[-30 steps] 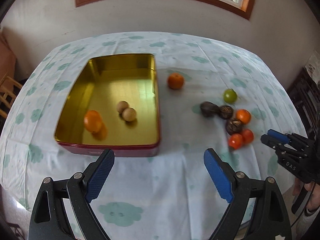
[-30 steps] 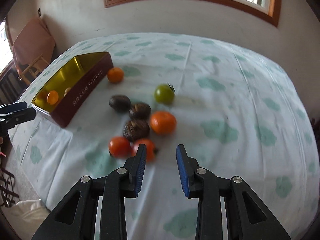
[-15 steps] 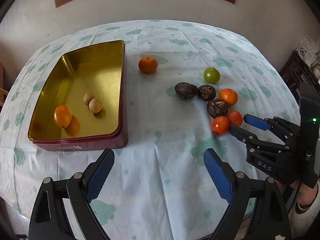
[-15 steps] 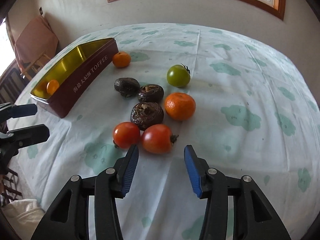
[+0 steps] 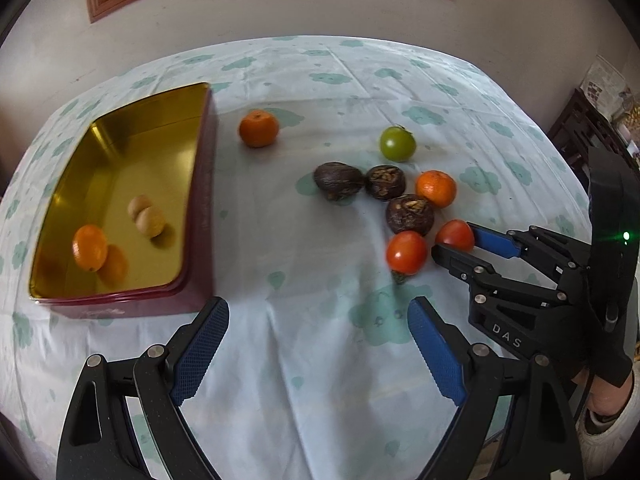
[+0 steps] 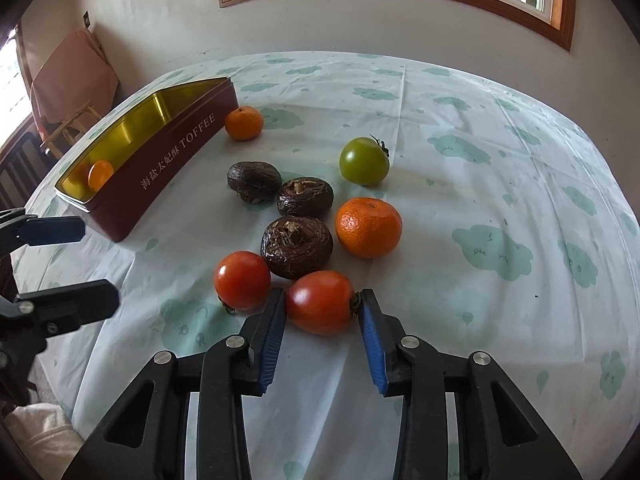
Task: Organize fruits
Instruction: 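Grasp a red tomato with the right gripper, then grasp another red tomato with the left gripper while the right gripper holds its tomato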
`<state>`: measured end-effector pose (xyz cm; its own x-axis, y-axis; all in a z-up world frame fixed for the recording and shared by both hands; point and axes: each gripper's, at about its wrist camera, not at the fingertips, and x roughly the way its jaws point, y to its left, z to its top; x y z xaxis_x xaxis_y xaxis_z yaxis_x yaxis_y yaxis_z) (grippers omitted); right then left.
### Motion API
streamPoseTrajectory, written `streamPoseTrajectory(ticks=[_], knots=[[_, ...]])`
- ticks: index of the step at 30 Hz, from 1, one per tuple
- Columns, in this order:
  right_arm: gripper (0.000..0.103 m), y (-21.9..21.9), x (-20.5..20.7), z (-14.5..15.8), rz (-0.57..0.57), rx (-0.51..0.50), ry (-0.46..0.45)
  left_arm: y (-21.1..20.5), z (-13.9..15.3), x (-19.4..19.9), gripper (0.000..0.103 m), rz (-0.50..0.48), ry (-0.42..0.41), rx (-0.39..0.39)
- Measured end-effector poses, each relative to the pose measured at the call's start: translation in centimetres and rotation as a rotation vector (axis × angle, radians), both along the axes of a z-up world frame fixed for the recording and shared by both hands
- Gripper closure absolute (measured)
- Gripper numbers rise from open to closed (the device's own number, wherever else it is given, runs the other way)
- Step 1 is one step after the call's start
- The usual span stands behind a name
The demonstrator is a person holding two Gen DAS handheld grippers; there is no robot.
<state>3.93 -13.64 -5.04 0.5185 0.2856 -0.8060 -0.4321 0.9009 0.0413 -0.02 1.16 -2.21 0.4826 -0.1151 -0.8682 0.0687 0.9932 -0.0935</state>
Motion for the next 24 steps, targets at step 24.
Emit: streamPoseTrajectory(ticks=[24], knots=[[0.065,-9.1,7.8,-0.7,-0.255,-0.079,-0.089,-4.7,-2.4,4.1,0.052,-0.081,0.071,-0.055]])
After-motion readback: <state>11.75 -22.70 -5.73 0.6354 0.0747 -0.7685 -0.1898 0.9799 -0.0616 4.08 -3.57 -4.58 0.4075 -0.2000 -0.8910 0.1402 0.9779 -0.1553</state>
